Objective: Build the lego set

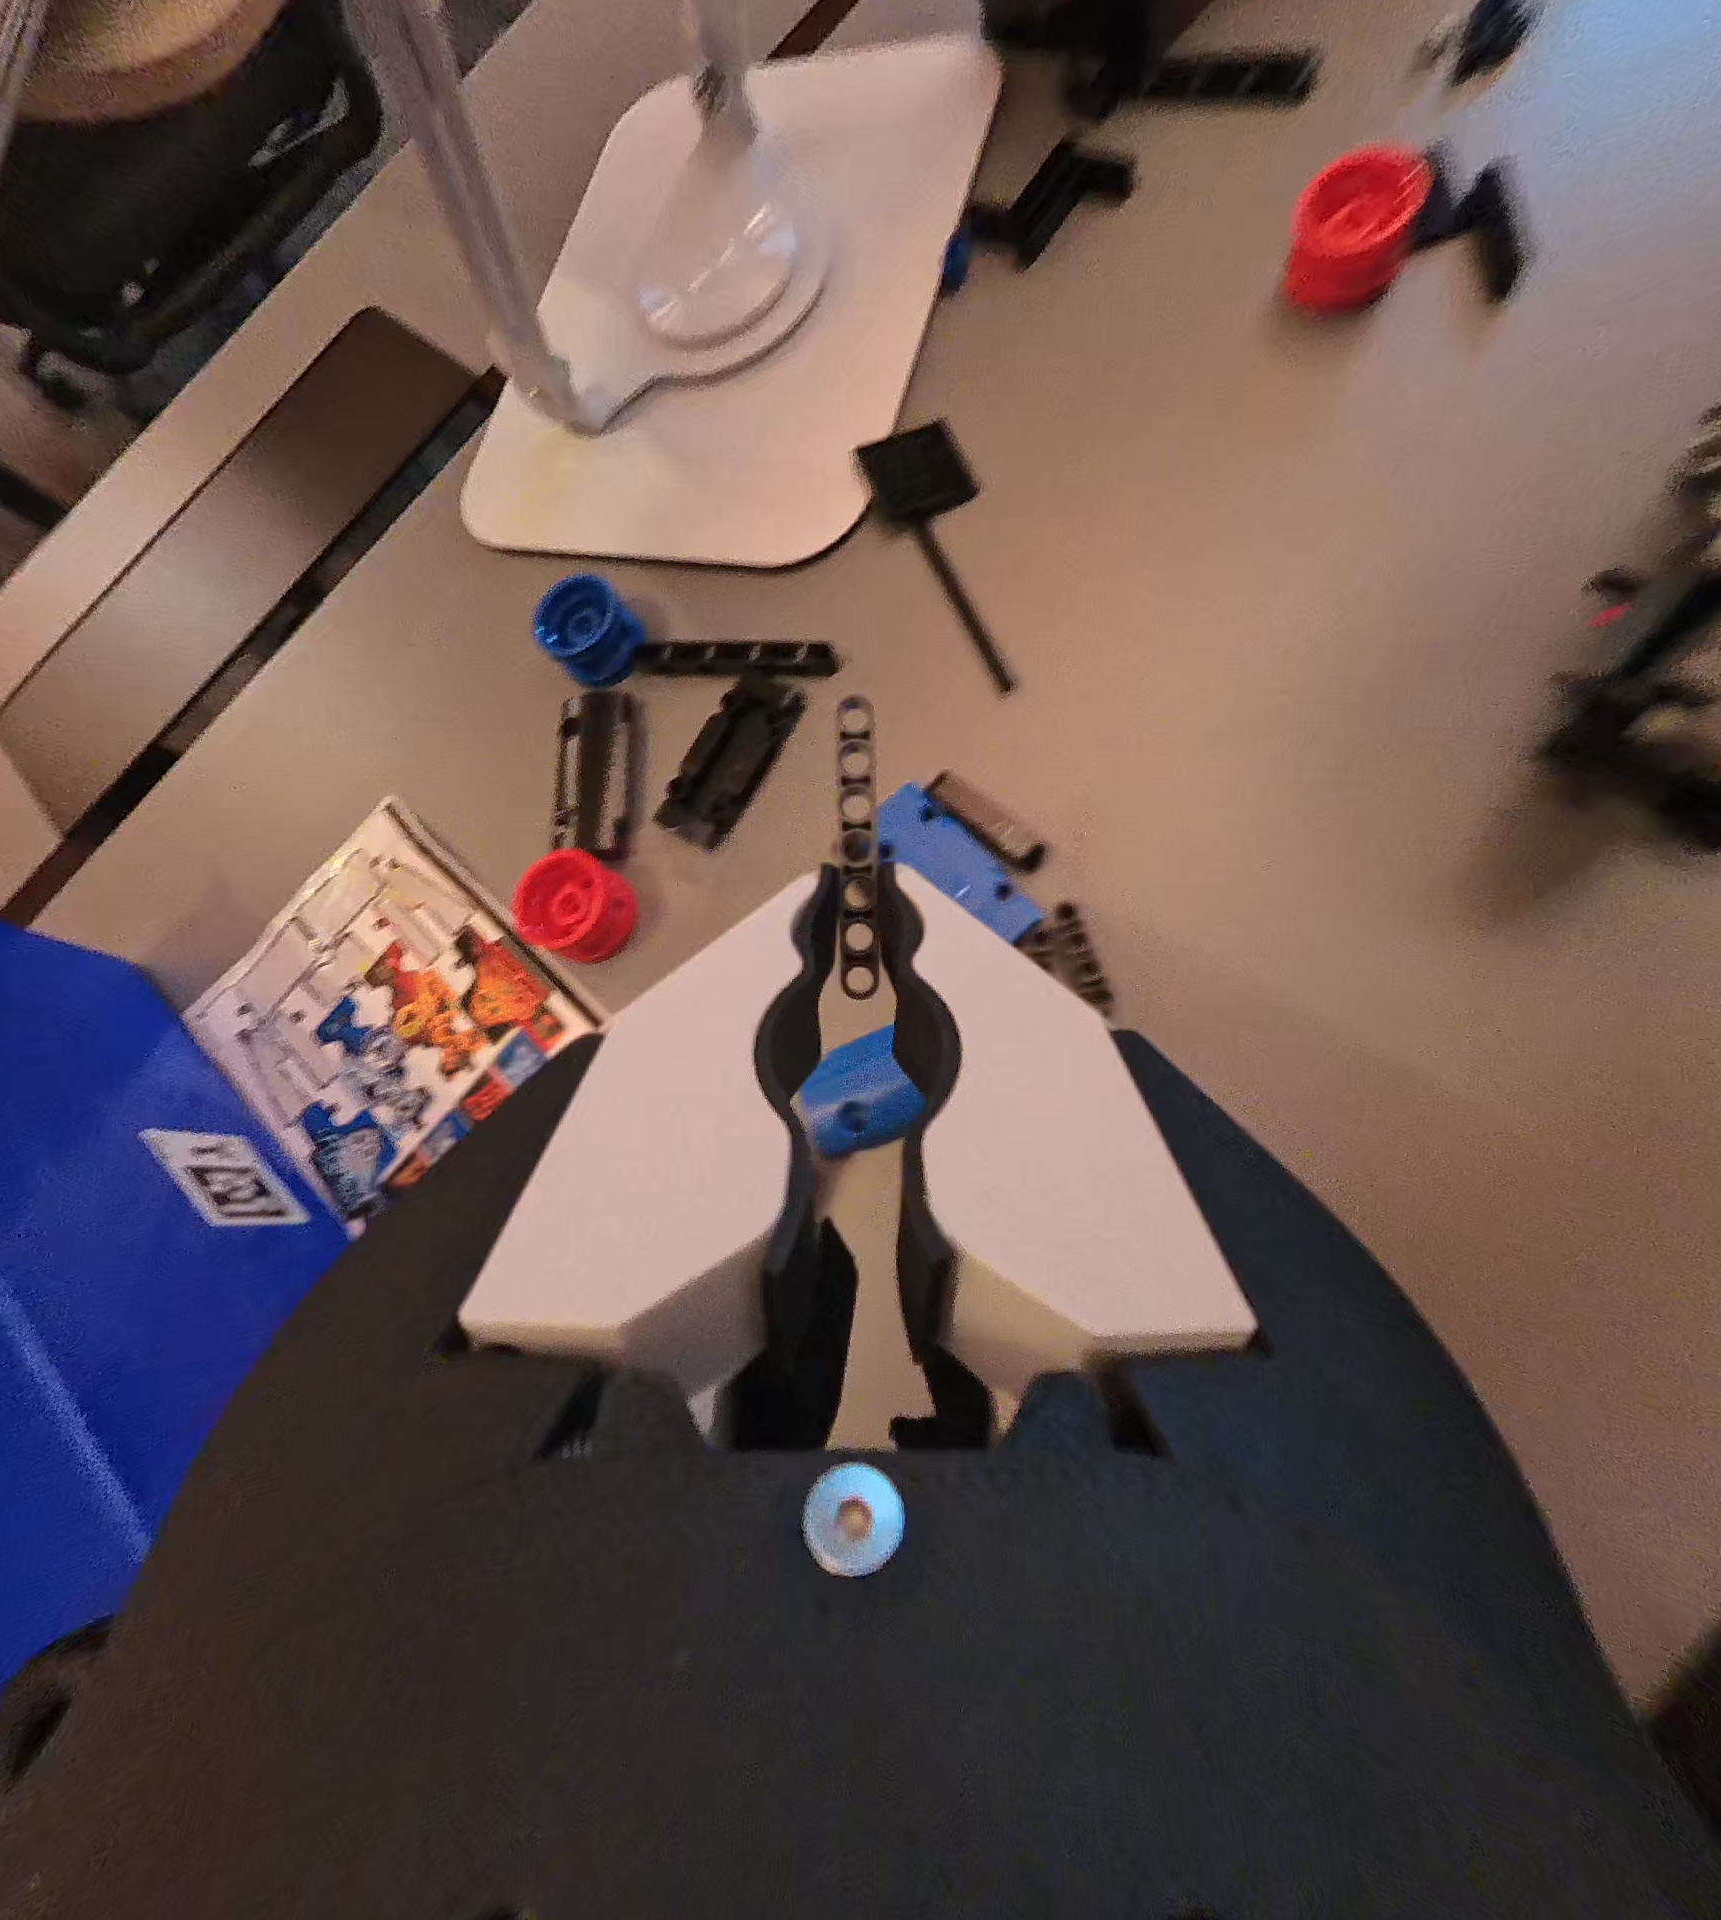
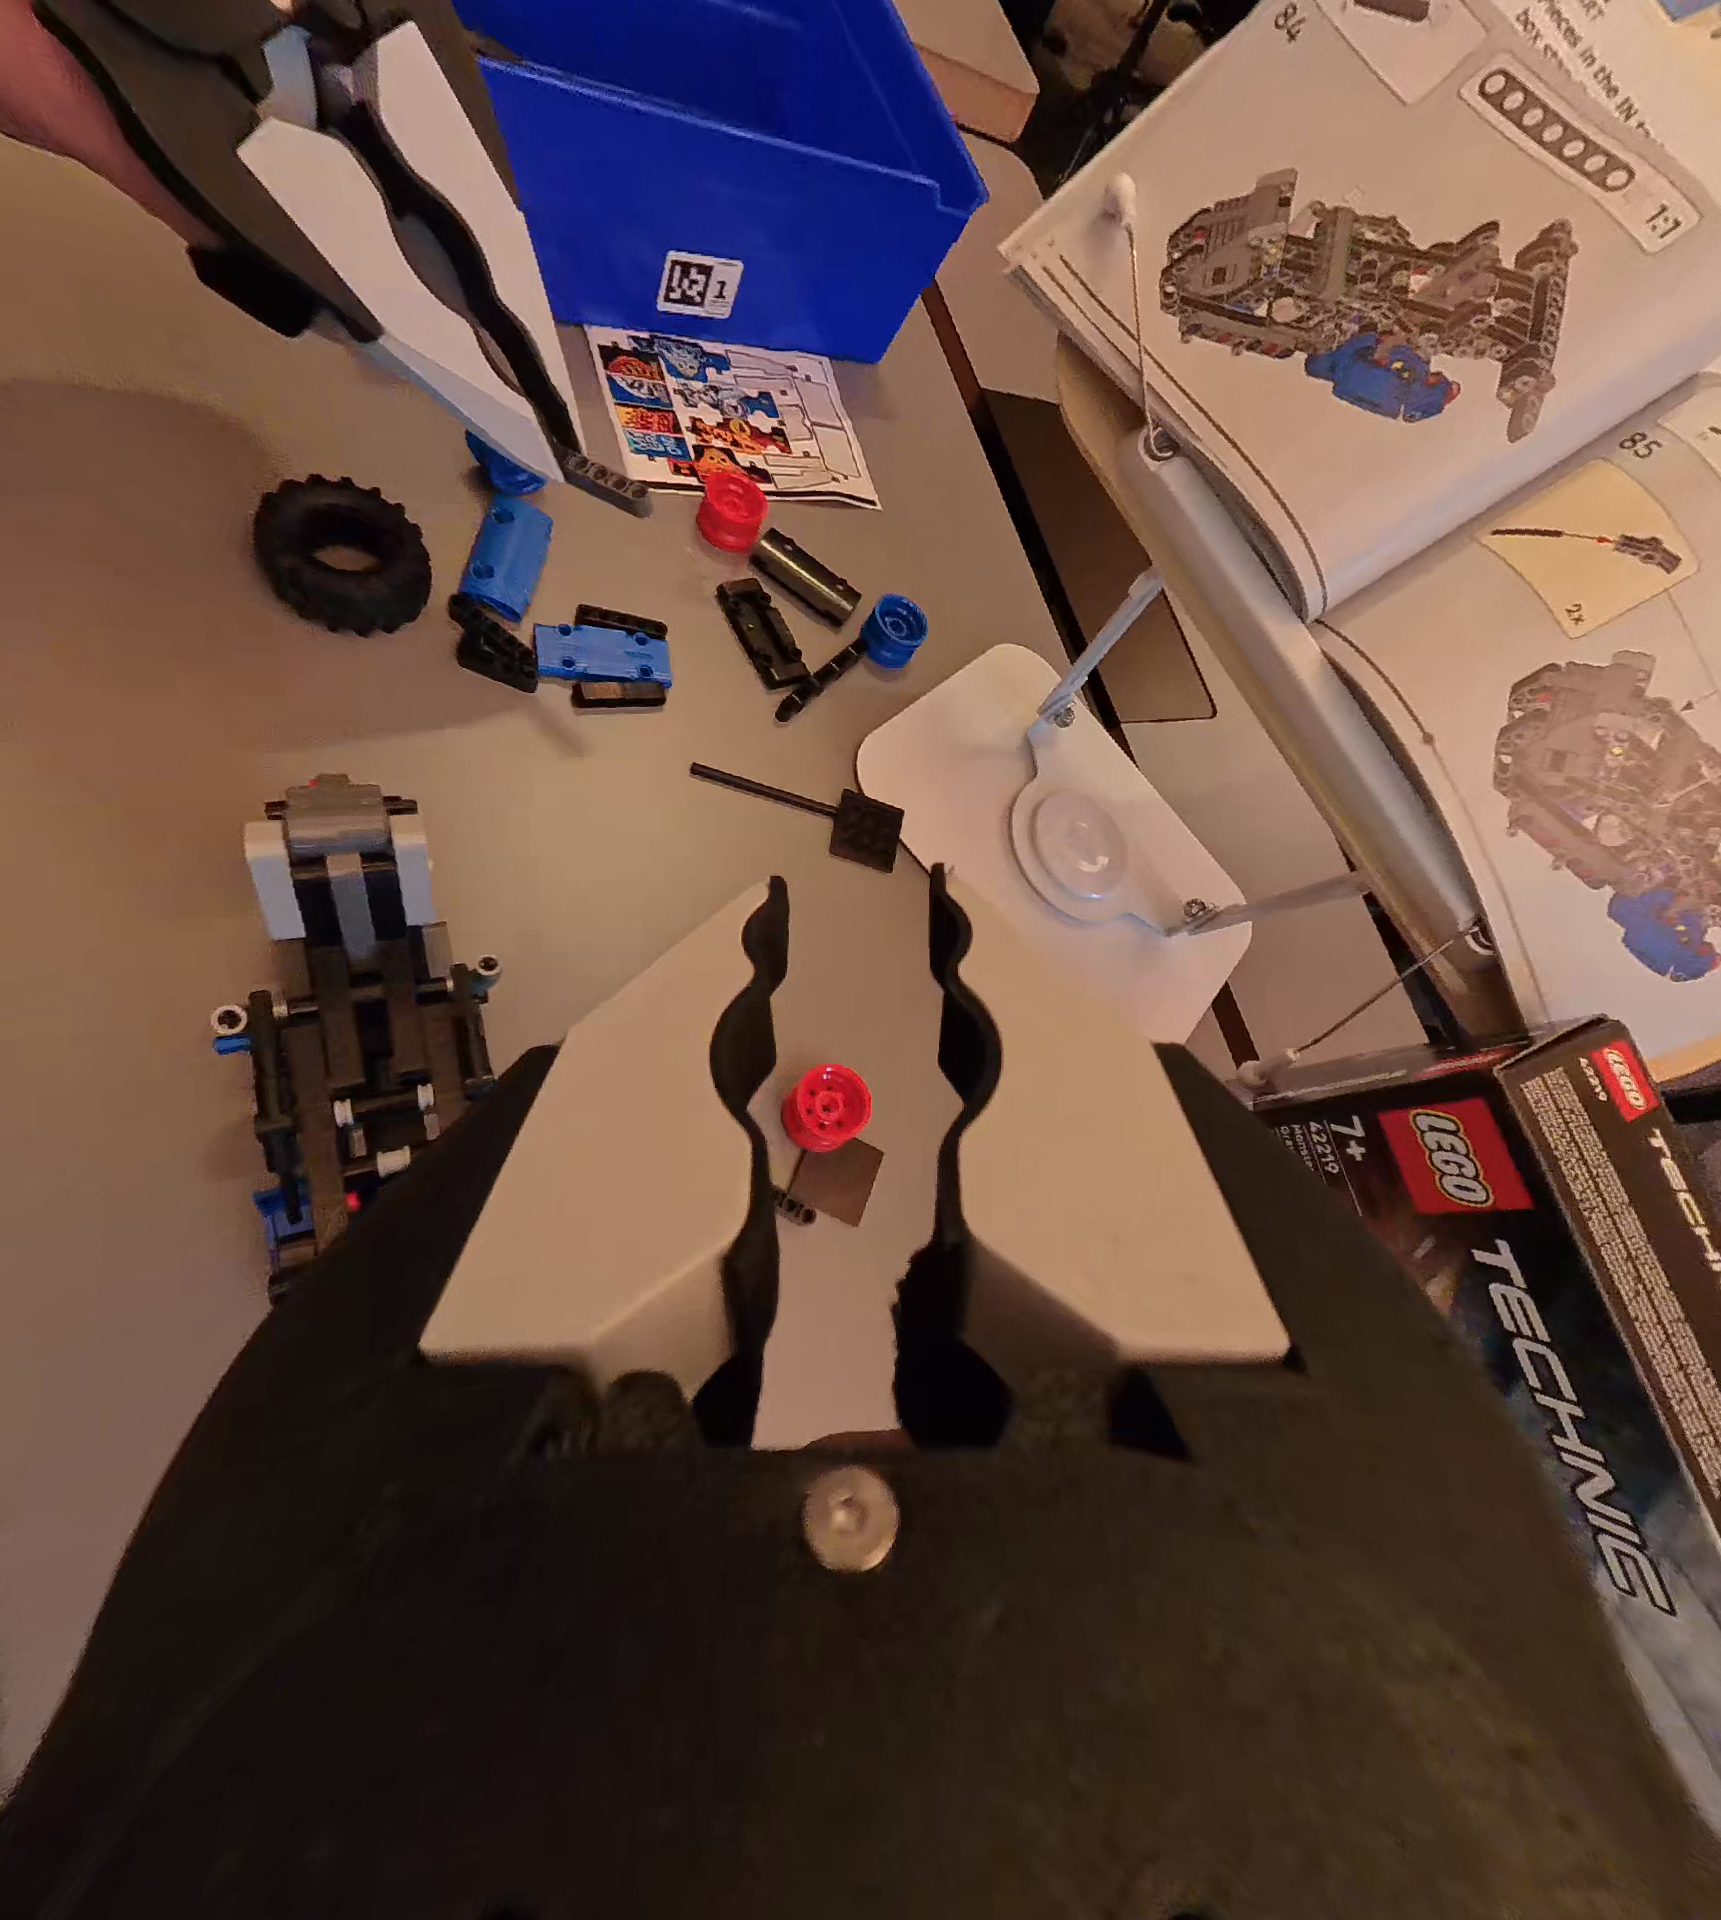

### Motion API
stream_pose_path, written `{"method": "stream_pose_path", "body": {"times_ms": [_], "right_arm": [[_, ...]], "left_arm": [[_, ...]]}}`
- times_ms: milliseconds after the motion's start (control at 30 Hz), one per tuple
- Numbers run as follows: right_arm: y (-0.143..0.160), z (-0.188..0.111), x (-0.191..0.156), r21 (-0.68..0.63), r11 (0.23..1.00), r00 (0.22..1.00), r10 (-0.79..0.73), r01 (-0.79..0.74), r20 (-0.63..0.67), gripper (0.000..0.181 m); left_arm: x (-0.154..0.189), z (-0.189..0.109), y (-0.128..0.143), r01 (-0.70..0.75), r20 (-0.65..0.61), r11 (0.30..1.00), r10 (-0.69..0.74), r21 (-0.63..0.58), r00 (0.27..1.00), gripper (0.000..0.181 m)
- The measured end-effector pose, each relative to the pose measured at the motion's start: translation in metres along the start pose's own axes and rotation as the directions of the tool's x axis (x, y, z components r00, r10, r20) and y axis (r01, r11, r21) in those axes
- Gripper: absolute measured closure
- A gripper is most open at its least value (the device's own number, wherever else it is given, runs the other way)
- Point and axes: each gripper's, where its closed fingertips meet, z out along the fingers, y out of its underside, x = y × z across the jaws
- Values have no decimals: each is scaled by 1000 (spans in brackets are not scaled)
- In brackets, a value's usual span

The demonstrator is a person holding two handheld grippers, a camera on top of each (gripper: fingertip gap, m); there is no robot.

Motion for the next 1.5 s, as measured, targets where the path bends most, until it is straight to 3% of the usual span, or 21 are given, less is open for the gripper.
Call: {"method": "stream_pose_path", "body": {"times_ms": [167, 433, 700, 833, 1033, 1100, 1200, 1300, 1500], "right_arm": [[-9, -7, -19, 58, 998, 1000, -10, 9, 18, 152], [-14, -15, -48, 100, 995, 998, -1, -6, 70, 149], [-14, -24, -68, 128, 991, 992, 25, -41, 126, 150], [-15, -23, -82, 143, 988, 982, 39, -66, 182, 152], [-10, -16, -95, 136, 988, 970, 38, -73, 239, 165], [-10, -17, -100, 149, 987, 966, 25, -65, 257, 181], [-14, -21, -107, 177, 982, 960, 18, -70, 278, 181], [-6, -18, -109, 126, 990, 964, 29, -65, 264, 169], [11, -9, -113, 36, 999, 979, -29, 23, 202, 176]], "left_arm": [[40, -23, -27, 18, -99, 994, -7, 110, 995, 176], [94, -51, -69, -46, -193, 969, 95, 244, 977, 176], [134, -49, -97, -212, -184, 935, 270, 283, 945, 176], [151, -45, -113, -227, -217, 922, 302, 314, 928, 176], [164, -36, -117, -309, -180, 894, 380, 325, 907, 176], [169, -34, -115, -339, -177, 878, 413, 338, 893, 176], [172, -27, -111, -352, -183, 874, 426, 335, 886, 176], [172, -23, -110, -385, -158, 856, 457, 345, 875, 176], [175, -24, -112, -568, -37, 753, 612, 333, 790, 176]]}}
